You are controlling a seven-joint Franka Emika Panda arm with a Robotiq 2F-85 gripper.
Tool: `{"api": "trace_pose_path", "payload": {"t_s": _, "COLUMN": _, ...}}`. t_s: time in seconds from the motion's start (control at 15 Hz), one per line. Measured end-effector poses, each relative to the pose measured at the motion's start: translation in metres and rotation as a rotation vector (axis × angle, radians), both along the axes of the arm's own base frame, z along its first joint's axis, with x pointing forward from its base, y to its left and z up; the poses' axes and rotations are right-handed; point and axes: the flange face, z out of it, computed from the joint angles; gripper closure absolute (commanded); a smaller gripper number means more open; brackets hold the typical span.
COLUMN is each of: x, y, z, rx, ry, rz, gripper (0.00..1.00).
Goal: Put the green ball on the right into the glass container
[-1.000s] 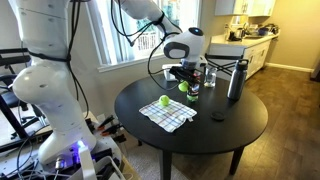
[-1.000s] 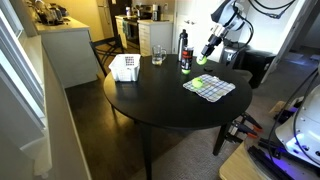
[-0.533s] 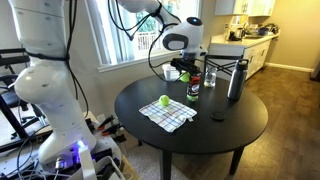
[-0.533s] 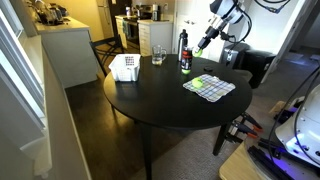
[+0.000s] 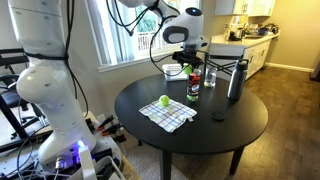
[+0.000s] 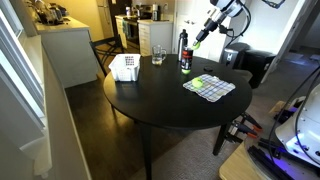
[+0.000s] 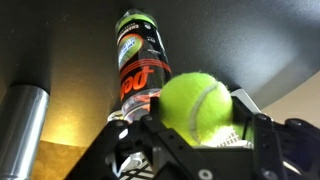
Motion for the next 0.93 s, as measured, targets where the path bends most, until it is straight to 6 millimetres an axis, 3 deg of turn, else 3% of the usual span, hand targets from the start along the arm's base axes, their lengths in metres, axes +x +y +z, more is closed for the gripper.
{"api": "trace_pose_path", "payload": {"t_s": 0.93, "x": 0.007, "y": -0.012, "z": 0.015, "rx": -0.055, "ry": -0.123, "rz": -0.003, "gripper": 0.57}}
